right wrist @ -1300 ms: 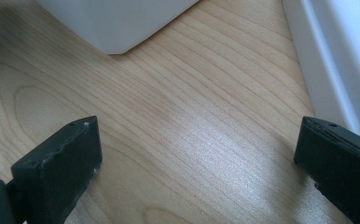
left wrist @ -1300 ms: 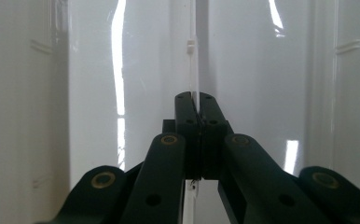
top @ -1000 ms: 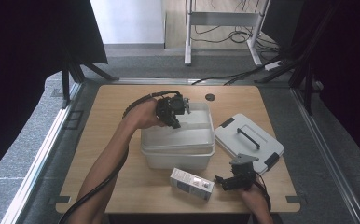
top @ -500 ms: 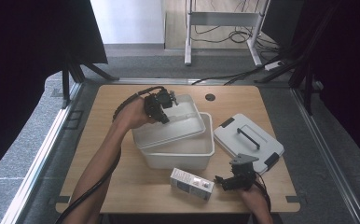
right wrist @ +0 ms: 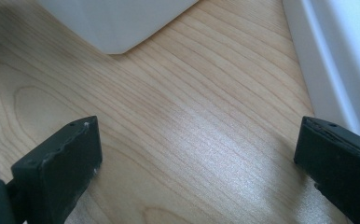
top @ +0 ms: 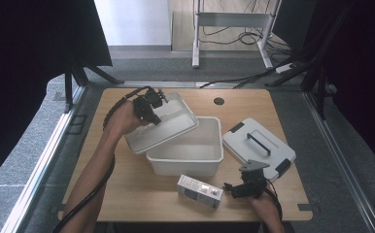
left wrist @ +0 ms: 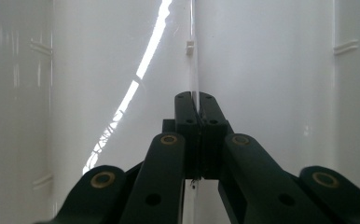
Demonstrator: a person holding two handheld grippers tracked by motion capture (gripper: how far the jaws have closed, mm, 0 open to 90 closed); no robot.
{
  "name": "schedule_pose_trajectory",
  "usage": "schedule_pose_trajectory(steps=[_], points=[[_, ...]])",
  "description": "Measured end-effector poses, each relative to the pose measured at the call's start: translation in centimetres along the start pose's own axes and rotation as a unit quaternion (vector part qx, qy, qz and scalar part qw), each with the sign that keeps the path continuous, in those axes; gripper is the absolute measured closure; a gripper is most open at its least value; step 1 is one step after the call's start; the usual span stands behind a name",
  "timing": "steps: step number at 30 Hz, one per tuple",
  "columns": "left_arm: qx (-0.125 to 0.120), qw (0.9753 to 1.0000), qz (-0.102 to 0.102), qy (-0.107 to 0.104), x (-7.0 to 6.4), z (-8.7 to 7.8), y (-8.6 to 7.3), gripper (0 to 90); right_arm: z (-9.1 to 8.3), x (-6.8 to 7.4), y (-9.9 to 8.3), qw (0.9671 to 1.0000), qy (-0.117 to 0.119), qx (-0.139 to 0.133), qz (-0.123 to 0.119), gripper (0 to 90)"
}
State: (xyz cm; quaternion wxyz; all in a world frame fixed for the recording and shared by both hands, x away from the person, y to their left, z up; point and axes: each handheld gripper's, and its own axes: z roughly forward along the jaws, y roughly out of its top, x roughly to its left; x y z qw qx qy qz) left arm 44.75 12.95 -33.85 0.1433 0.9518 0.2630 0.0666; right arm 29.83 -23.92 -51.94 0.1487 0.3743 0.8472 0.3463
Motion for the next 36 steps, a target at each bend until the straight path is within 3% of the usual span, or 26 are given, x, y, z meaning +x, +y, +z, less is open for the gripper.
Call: schedule_pose_trajectory(steps=[2,7,11,19,25,36], points=[[-0.002,0.9998,-0.017,0.006,0.6,-0.3,-0.8,88.9,0.0,0.0,0.0,1.0,0.0,0.0,-0.001,0.4],[-0.001,0.9992,-0.037,0.013,1.3,-0.6,-1.8,88.9,0.0,0.0,0.0,1.0,0.0,0.0,-0.001,0.4],[-0.01,0.9975,-0.068,0.019,2.2,-0.9,-3.2,88.8,0.0,0.0,0.0,1.0,0.0,0.0,-0.001,0.4],[-0.007,0.9953,-0.094,0.024,3.4,-1.2,-5.3,88.8,0.0,0.0,0.0,1.0,0.0,0.001,-0.002,0.3],[-0.013,0.9916,-0.125,0.032,4.3,-1.6,-7.3,88.8,0.0,0.0,0.0,1.0,0.0,0.001,-0.002,0.4],[-0.02,0.986,-0.159,0.048,5.3,-2.3,-9.8,88.8,0.0,0.0,0.0,1.0,0.0,0.001,-0.001,0.4]])
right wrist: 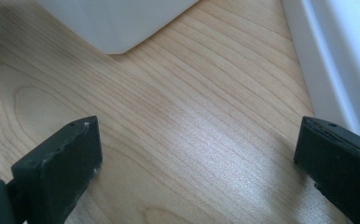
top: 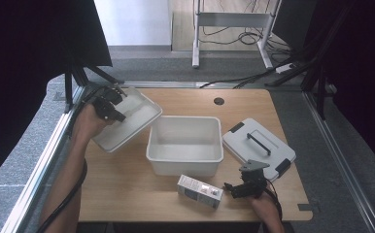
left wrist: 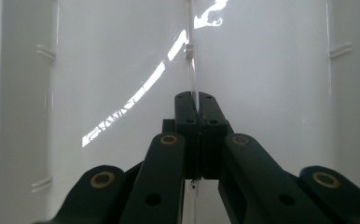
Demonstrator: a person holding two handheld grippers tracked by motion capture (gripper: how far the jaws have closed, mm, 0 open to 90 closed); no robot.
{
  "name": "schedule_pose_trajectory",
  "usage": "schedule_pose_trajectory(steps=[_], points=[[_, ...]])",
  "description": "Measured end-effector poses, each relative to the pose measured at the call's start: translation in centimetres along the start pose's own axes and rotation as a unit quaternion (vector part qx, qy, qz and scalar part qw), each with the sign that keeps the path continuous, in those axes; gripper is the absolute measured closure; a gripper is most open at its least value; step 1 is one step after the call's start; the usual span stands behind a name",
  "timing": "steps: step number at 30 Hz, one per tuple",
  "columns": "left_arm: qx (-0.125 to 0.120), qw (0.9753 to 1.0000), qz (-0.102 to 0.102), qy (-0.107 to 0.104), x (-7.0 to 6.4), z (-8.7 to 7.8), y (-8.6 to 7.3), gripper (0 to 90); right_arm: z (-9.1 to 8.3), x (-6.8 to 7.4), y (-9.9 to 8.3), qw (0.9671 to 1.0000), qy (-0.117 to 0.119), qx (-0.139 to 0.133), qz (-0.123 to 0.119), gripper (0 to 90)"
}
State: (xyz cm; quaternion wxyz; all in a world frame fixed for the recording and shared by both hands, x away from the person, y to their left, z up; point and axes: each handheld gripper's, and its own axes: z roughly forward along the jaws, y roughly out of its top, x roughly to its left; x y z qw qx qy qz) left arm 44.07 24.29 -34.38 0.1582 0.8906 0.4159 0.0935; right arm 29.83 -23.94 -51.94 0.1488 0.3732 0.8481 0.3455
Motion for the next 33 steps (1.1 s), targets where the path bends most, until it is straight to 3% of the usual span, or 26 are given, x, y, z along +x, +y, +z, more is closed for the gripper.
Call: schedule_pose_trajectory(steps=[8,13,33], points=[[-0.003,0.9997,-0.023,0.01,1.4,-0.3,-1.8,88.8,0.0,0.0,0.0,1.0,0.0,0.0,0.0,0.4],[0.0,0.9994,-0.03,0.015,1.9,0.4,-3.0,88.8,0.0,0.0,0.0,1.0,0.0,0.0,0.0,0.5],[-0.003,0.999,-0.044,-0.001,1.7,7.8,-7.7,88.8,0.0,0.0,0.0,1.0,0.0,0.0,0.0,0.6]])
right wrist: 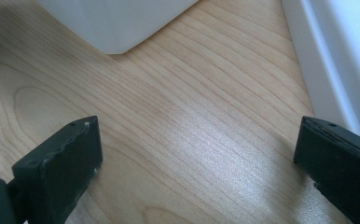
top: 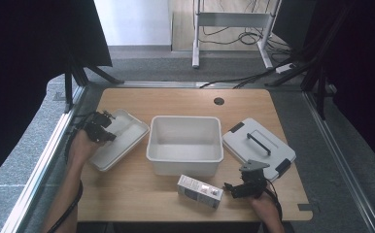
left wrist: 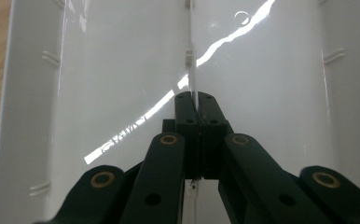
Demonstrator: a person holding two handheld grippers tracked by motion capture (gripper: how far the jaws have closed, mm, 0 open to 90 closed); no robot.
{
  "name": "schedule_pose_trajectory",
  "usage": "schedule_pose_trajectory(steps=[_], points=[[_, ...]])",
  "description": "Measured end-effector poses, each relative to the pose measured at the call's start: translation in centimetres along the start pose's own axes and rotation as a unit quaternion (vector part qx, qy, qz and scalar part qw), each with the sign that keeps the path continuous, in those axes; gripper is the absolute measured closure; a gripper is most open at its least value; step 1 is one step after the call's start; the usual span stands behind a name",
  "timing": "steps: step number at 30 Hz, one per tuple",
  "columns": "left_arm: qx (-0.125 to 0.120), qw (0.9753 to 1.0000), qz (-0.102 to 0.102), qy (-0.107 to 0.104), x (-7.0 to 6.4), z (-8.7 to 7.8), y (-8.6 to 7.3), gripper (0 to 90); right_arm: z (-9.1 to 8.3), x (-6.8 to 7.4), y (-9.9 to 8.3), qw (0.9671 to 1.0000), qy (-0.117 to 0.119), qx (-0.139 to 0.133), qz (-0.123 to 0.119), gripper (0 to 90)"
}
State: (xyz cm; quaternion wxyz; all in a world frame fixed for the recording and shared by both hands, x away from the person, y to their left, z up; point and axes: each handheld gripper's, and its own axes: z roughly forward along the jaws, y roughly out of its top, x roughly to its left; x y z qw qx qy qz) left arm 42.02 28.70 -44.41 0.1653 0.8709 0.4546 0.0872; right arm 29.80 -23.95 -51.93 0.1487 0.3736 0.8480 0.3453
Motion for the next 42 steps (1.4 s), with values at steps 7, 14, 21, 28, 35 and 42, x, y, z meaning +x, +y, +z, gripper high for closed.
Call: schedule_pose_trajectory(steps=[7,14,21,28,35,42], points=[[-0.004,1.0,-0.002,-0.002,0.0,1.8,-1.3,88.8,0.0,0.0,0.0,1.0,0.0,0.0,0.0,0.6],[-0.007,1.0,-0.003,-0.006,0.0,2.8,-2.1,88.6,0.0,0.0,0.0,1.0,0.0,-0.001,0.0,0.6],[-0.015,0.9997,0.003,-0.019,-0.2,2.7,-2.3,81.4,0.0,0.0,0.0,1.0,0.0,-0.001,0.0,0.7],[-0.047,0.9984,0.013,-0.028,-1.2,1.4,-2.5,54.5,0.0,0.0,0.0,1.0,0.0,-0.001,0.0,0.7],[-0.089,0.9951,0.024,-0.037,-2.8,-0.3,-2.6,30.8,0.0,0.0,0.0,1.0,0.0,-0.001,0.0,0.7],[-0.131,0.9889,0.048,-0.051,-6.1,-1.4,-3.3,12.5,0.0,0.0,0.0,1.0,0.0,-0.001,0.0,0.8]])
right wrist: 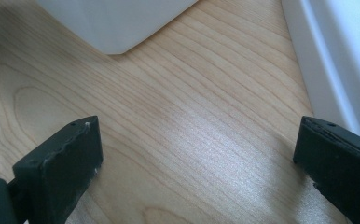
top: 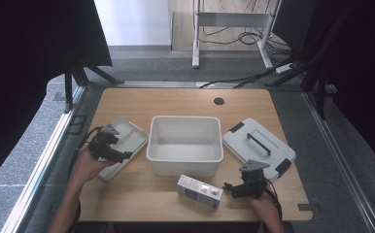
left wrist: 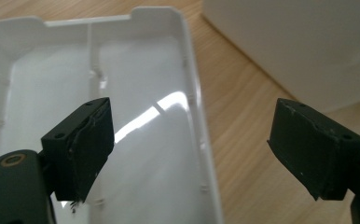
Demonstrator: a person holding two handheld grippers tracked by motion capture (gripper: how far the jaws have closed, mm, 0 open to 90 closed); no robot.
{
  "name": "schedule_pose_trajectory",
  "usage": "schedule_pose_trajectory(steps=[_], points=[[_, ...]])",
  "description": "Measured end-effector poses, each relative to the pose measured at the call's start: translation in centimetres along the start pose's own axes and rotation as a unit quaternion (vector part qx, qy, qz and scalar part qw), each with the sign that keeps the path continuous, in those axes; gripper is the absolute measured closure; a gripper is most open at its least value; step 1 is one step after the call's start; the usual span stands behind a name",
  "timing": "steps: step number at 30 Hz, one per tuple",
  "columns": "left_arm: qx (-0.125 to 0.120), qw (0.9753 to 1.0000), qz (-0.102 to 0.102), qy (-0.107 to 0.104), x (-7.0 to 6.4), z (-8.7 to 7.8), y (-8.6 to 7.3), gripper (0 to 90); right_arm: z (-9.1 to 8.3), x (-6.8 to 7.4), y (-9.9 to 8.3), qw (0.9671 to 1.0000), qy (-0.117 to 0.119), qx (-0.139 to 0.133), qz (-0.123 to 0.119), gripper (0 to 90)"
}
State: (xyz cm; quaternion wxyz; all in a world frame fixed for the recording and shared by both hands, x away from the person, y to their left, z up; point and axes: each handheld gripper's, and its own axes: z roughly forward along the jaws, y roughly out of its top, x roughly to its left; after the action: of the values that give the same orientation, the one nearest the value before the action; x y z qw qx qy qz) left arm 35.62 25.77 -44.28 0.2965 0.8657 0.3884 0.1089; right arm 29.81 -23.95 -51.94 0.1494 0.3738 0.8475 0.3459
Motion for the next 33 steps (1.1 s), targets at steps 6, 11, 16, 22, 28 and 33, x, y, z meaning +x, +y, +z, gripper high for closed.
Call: schedule_pose_trajectory(steps=[6,11,16,22,28,33], points=[[-0.02,0.9994,0.022,-0.017,-2.6,0.2,-0.8,0.0,0.0,0.0,0.0,1.0,0.0,0.0,0.0,0.8],[-0.035,0.998,0.04,-0.035,-4.6,0.5,-1.6,0.0,0.0,0.0,0.0,1.0,0.0,0.0,0.0,0.8],[-0.039,0.9965,0.063,-0.039,-6.4,1.6,-2.4,0.0,0.0,0.0,0.0,1.0,0.0,0.0,0.0,0.8],[-0.036,0.9961,0.069,-0.041,-7.9,3.7,-3.4,0.0,0.0,0.0,0.0,1.0,0.0,0.0,0.0,0.8],[-0.037,0.9963,0.065,-0.043,-8.8,5.7,-4.4,0.0,-0.3,-0.1,0.1,1.0,0.005,0.002,0.0,2.6],[-0.038,0.9962,0.064,-0.044,-9.3,6.8,-4.8,0.0,-1.3,0.1,0.4,0.9998,0.016,0.004,-0.007,2.9]])
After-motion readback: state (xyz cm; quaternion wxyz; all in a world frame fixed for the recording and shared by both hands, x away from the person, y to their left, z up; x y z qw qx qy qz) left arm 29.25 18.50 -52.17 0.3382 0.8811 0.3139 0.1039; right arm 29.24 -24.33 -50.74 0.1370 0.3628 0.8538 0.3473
